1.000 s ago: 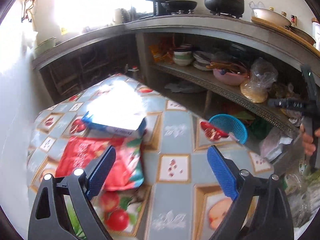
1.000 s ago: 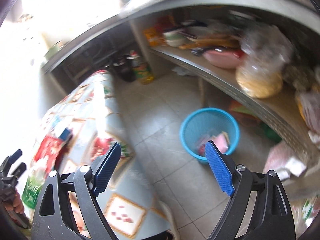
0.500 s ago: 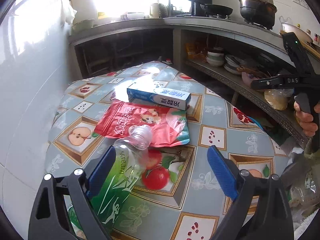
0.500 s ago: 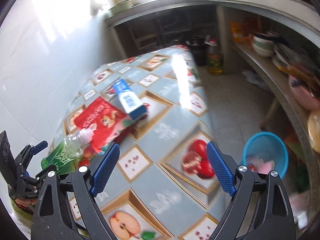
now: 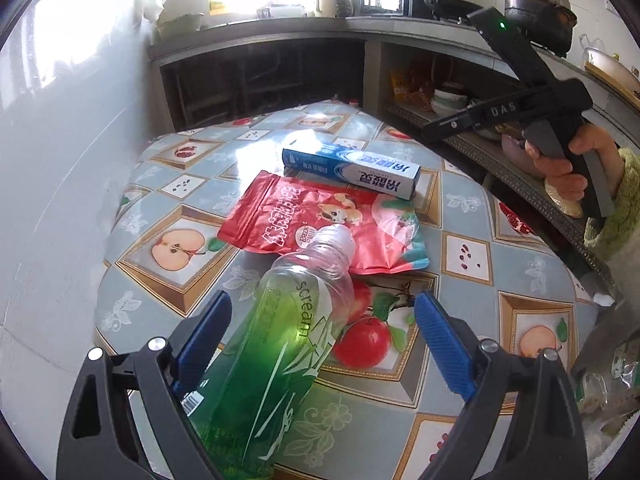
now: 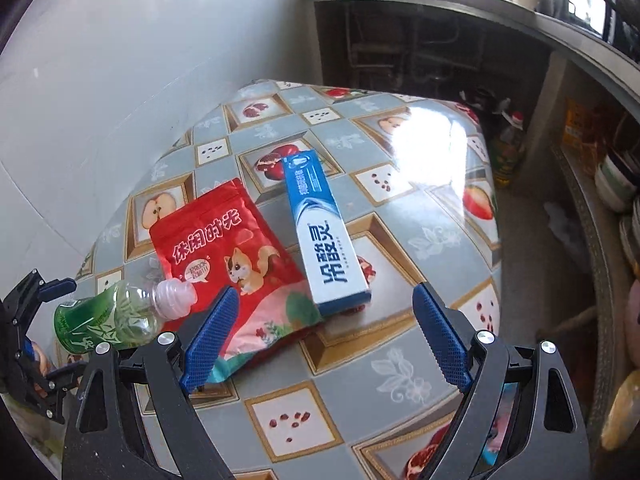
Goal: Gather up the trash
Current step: 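Grasp the blue toothpaste box with the right tool while the left tool grasps the clear bottle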
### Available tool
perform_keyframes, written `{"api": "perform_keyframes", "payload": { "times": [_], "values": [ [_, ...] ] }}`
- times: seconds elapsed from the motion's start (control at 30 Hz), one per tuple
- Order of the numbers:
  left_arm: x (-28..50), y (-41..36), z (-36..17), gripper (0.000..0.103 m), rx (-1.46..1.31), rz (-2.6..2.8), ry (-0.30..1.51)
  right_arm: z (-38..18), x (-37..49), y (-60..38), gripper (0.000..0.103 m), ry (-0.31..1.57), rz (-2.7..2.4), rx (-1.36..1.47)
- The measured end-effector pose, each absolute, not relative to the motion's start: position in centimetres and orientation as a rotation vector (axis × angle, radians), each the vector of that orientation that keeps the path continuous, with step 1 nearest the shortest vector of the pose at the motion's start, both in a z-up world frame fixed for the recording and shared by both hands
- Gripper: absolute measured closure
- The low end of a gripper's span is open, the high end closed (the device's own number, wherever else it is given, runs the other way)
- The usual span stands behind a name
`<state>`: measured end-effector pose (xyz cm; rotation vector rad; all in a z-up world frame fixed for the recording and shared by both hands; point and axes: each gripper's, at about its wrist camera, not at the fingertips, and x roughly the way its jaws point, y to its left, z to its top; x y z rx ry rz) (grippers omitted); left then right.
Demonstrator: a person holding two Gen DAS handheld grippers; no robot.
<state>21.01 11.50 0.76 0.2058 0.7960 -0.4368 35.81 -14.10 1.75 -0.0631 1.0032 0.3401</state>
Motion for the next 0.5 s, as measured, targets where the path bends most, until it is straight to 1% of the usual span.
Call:
{"api": "perform_keyframes", "payload": {
  "times": [0.2,0.27,0.47,0.5],
  "values": [
    [25.2,10.1,0.4,0.013,0.241,-0.464,0.910,-0.7,41.9,-11.7,0.018,1.122,0.404,-0.072],
    [26.4,9.5,0.1,0.013,0.289,-0.460,0.946,-2.0,43.7,-10.8,0.019,1.183,0.407,-0.100],
    [27.9,7.9,-1.9,0.013,0.439,-0.458,1.025,-4.8,46.5,-8.9,0.019,1.273,0.395,-0.195],
    [27.8,7.7,-2.2,0.015,0.461,-0.454,1.029,-5.2,46.8,-8.7,0.019,1.288,0.394,-0.204]
  ]
}}
